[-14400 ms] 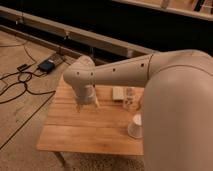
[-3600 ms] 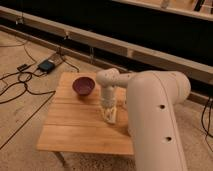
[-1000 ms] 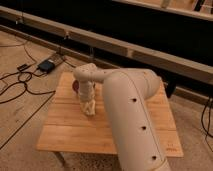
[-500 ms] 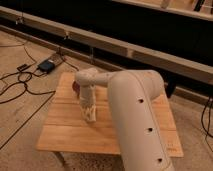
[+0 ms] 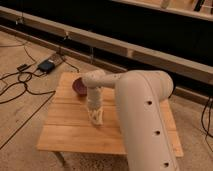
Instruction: Wipe the white sponge on the table
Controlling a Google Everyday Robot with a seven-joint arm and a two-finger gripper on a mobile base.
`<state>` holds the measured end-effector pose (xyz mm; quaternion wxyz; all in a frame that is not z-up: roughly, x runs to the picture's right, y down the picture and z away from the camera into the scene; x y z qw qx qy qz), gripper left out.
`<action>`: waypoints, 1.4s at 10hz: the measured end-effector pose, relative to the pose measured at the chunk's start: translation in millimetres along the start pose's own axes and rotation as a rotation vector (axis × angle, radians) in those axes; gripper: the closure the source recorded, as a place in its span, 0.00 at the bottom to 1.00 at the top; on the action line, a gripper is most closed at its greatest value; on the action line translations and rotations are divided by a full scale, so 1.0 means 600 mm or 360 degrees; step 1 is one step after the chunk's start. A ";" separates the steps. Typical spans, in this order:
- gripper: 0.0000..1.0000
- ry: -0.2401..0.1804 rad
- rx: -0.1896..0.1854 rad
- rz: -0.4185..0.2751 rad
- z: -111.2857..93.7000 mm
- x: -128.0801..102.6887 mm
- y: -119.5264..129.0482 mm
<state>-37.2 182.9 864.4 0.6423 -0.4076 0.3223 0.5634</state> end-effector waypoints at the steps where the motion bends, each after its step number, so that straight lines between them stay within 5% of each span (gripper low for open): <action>1: 1.00 -0.0004 0.0014 0.0049 0.000 -0.002 -0.021; 8: 1.00 -0.0066 0.0126 0.0189 -0.016 -0.059 -0.113; 14: 1.00 -0.0153 0.0079 0.0020 -0.042 -0.123 -0.029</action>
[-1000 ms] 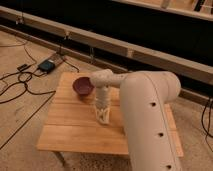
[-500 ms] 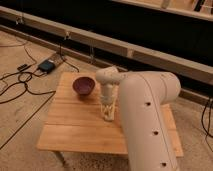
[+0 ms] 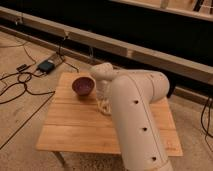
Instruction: Wipe the white sponge on the table
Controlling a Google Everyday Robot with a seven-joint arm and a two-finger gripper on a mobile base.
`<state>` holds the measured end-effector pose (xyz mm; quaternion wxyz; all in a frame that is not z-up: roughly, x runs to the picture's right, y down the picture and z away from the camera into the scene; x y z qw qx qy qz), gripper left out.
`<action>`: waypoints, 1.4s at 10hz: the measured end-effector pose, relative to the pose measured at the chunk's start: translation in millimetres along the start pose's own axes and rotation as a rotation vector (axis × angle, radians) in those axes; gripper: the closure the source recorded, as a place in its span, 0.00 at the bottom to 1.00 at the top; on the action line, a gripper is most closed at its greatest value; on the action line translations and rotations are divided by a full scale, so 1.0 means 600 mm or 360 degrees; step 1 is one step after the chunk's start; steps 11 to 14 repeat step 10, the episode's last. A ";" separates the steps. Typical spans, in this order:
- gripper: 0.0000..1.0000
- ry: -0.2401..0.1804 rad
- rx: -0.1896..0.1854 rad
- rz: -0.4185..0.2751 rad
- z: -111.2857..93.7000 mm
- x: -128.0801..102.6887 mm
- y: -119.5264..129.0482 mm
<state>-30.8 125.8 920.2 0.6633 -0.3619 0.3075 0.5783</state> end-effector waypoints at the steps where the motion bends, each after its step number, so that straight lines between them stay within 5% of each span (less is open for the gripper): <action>1: 1.00 -0.0007 -0.0031 -0.0035 -0.005 -0.001 0.023; 6: 0.98 -0.0008 -0.0188 -0.0085 -0.027 0.018 0.059; 8: 0.82 -0.0005 -0.0256 -0.0086 -0.033 0.039 0.056; 14: 0.79 -0.0005 -0.0258 -0.0086 -0.033 0.039 0.056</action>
